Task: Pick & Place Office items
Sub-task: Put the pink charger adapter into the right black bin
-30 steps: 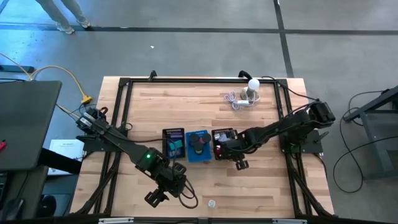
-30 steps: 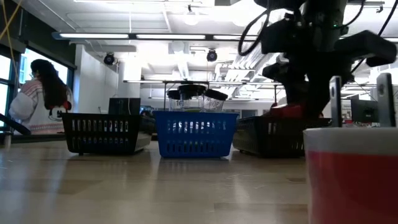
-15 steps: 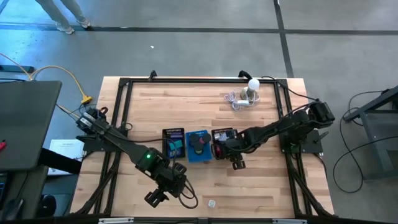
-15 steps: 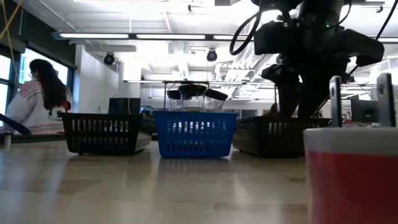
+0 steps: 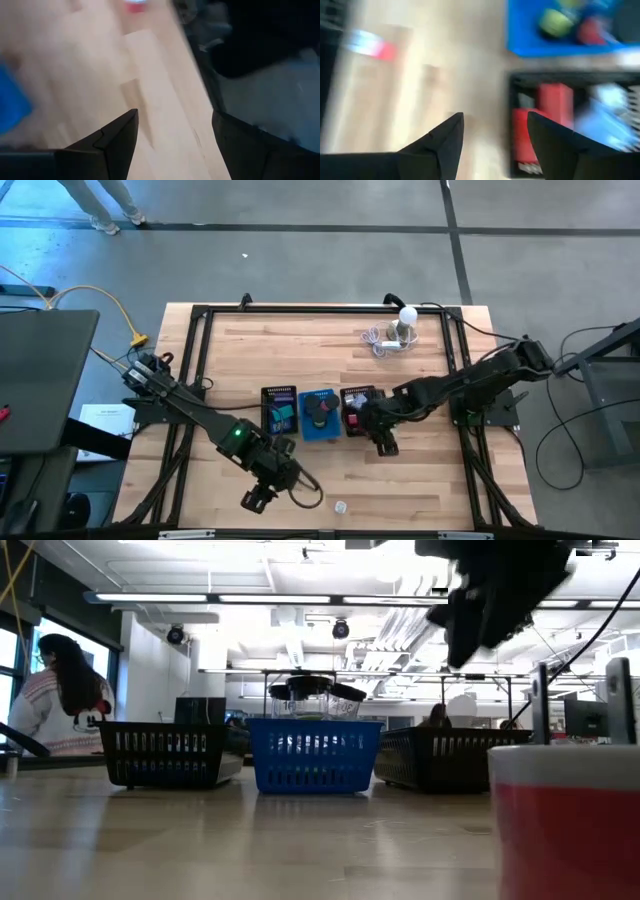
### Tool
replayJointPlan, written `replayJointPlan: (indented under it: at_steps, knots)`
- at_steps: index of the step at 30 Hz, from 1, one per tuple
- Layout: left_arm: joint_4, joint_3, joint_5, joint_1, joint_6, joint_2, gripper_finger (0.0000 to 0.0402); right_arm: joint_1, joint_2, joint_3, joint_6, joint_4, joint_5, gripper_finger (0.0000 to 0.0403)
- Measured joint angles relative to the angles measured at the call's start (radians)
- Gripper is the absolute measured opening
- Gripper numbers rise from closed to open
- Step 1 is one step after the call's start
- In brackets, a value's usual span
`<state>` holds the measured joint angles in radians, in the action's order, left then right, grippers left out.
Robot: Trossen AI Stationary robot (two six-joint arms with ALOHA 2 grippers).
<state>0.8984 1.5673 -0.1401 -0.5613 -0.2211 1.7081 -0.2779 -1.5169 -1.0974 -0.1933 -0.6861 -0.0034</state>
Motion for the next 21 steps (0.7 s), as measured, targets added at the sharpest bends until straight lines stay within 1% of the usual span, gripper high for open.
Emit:
replayJointPlan:
  at_steps: [3, 5, 9, 12, 15, 18, 21]
  knots:
    - [0.032, 0.0, 0.104, -0.024, -0.175, 0.0, 0.0246, -0.035, 0.023, -0.004, -0.005, 0.057, -0.111, 0.0207]
    - [0.069, 0.0, 0.177, -0.053, -0.265, 0.0, 0.0246, -0.062, 0.027, -0.003, -0.01, 0.103, -0.164, 0.0207]
    - [0.17, 0.0, 0.343, -0.144, -0.375, 0.0, 0.0247, -0.121, 0.027, -0.003, -0.024, 0.192, -0.197, 0.0207]
    - [0.237, 0.0, 0.47, -0.222, -0.43, 0.0, 0.0246, -0.165, 0.025, -0.003, -0.024, 0.273, -0.18, 0.0207]
    - [0.257, 0.0, 0.565, -0.289, -0.446, 0.0, 0.0246, -0.211, 0.022, -0.003, -0.023, 0.397, -0.148, 0.0207]
    - [0.257, 0.0, 0.608, -0.337, -0.423, 0.0, 0.0246, -0.251, 0.01, -0.003, -0.005, 0.528, -0.08, 0.0207]
    - [0.256, 0.0, 0.614, -0.365, -0.385, -0.003, 0.0246, -0.295, -0.013, -0.002, 0.029, 0.581, 0.002, 0.0207]
